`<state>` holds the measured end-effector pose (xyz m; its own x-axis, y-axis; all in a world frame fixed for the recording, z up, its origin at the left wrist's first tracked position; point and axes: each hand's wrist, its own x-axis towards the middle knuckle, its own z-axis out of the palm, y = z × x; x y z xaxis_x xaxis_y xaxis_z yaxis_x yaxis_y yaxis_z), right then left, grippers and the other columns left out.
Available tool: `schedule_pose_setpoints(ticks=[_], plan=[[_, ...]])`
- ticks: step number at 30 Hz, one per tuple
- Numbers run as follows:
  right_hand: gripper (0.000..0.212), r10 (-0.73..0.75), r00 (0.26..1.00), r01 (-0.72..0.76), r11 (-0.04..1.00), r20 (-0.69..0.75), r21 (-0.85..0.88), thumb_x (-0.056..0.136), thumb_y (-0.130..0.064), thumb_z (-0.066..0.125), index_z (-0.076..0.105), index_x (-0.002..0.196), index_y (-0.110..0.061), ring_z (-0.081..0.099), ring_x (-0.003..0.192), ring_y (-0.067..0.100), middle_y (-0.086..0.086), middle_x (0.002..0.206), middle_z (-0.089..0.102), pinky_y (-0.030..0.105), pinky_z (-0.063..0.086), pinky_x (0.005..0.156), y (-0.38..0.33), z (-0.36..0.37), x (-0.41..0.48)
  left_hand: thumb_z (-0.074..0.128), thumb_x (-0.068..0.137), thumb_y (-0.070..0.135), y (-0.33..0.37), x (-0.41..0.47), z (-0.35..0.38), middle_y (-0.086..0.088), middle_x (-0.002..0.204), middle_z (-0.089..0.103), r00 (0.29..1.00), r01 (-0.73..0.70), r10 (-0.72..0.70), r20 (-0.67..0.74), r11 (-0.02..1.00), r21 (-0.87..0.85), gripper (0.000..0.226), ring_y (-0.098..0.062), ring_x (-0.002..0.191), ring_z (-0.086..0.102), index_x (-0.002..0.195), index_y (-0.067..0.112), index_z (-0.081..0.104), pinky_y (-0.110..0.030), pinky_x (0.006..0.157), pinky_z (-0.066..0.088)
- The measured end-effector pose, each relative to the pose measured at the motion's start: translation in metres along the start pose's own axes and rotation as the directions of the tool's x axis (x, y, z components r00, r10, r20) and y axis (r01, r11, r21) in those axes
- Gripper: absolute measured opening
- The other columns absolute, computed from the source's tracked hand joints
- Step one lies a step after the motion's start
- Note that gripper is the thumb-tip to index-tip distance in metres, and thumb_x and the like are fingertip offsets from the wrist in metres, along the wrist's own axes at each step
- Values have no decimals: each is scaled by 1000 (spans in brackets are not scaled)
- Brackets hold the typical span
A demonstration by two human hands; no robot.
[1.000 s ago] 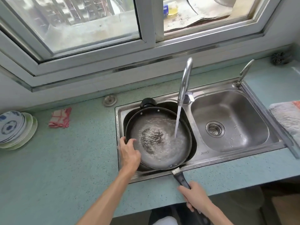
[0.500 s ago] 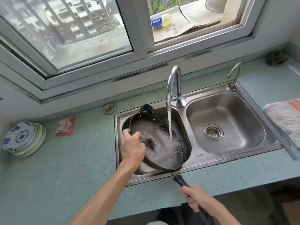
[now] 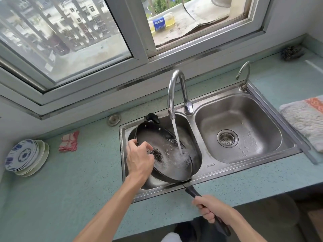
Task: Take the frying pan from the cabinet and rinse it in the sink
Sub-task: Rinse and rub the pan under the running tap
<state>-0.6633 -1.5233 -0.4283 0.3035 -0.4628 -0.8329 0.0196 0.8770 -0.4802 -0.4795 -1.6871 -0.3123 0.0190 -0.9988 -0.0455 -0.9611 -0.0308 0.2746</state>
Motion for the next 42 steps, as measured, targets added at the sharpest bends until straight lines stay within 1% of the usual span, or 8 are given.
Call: schedule_pose_setpoints(ticks=[6,10,17,22,27,31,35,42], plan=[[30,-4,1000,4,999,-13,-33,81,-27,63,41,62,-20,25,42,14,-2,53,31,22,23,42,-2,-2,-3,63,73,3,1,1,1,-9,124,45,1000,7,-7,-3,1000,-25,29,-25,125,44,93,22,71,-31,85,40],[26,-87,992,77,991,-92,-108,86,-22,62,42,70,-15,34,37,15,-1,49,39,23,30,40,0,8,-7,62,76,1,-28,-5,6,-12,130,46,993,112,-110,36,993,-44,31,-28,125,45,95,24,71,-37,90,46],[21,-145,971,70,932,-189,-355,79,-32,58,49,75,-13,52,46,24,8,56,57,30,37,44,-19,31,-31,59,71,-4,-79,-17,24,-12,126,49,956,285,-273,105,951,-118,43,-27,120,48,101,25,71,-28,82,38],[20,-152,954,17,886,-258,-462,86,-28,56,47,77,-12,49,35,16,4,53,56,20,31,31,-42,38,-55,58,74,-3,-90,-21,33,-9,125,55,940,330,-302,156,922,-202,41,-28,115,53,98,27,70,-35,91,44],[24,-133,945,-70,810,-297,-582,87,-28,56,51,71,-11,49,34,16,6,51,59,19,31,33,-71,35,-82,55,74,-2,-90,-25,37,-7,114,54,929,352,-292,229,889,-293,39,-20,101,53,98,26,70,-23,81,37],[25,-112,934,-155,730,-339,-666,87,-28,57,49,69,-13,46,35,16,2,45,58,19,31,32,-99,30,-103,54,71,2,-85,-26,43,-4,107,57,899,409,-307,311,843,-349,38,-23,93,60,89,32,68,-26,73,42],[23,-90,903,-274,633,-420,-724,82,-28,59,54,69,-10,49,39,21,5,50,60,19,36,36,-129,31,-119,55,71,2,-80,-31,55,-5,104,68,873,449,-292,391,796,-406,37,-25,105,60,93,27,72,-30,90,49],[20,-105,858,-423,410,-502,-808,76,-28,54,62,67,-12,52,40,18,6,53,63,22,45,50,-175,46,-143,71,72,5,-67,-39,68,4,89,69,800,528,-238,551,714,-459,29,-19,98,66,93,25,73,-23,83,46]])
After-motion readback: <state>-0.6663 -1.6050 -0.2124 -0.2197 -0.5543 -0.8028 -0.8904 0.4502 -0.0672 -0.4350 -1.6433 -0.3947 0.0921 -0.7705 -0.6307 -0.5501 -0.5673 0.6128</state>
